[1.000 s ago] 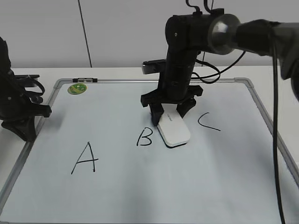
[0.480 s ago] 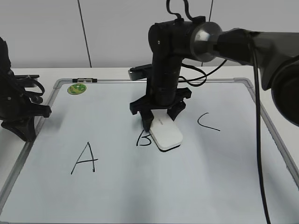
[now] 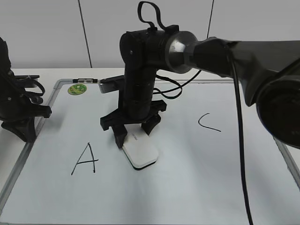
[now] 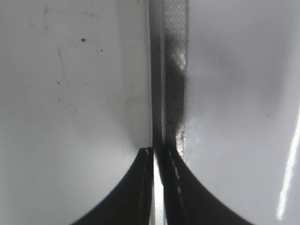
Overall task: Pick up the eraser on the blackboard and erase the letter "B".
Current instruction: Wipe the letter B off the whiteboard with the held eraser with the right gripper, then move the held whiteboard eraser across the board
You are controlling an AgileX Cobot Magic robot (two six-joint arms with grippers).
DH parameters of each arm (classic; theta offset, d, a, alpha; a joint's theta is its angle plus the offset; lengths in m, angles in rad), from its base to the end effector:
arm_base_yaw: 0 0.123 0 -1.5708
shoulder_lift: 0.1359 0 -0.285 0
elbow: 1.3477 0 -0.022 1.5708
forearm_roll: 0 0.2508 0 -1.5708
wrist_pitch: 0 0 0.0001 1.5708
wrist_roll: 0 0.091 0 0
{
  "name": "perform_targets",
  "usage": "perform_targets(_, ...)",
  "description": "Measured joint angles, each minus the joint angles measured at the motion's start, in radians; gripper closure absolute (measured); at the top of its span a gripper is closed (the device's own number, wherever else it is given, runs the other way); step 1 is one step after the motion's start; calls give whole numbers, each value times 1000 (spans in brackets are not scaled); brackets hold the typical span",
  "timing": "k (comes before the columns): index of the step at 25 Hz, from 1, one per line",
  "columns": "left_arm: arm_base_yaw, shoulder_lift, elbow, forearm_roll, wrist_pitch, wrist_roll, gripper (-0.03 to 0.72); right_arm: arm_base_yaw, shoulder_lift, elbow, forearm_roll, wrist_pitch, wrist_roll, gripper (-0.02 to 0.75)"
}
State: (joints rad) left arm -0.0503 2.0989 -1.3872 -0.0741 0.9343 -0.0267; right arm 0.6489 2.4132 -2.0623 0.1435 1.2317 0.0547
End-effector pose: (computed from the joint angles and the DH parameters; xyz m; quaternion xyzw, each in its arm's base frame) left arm 0.3923 -0.0252 0.1278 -0.0100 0.9995 -0.0301 0.0048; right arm 0.3840 0.3067 0.1481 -0.2714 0.9593 0.0772 0.0117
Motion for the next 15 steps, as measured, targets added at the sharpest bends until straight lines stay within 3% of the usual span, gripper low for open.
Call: perform_targets(15,0,0,0,-2,0,0,662,32,-108,-13,20,-6,-2,211)
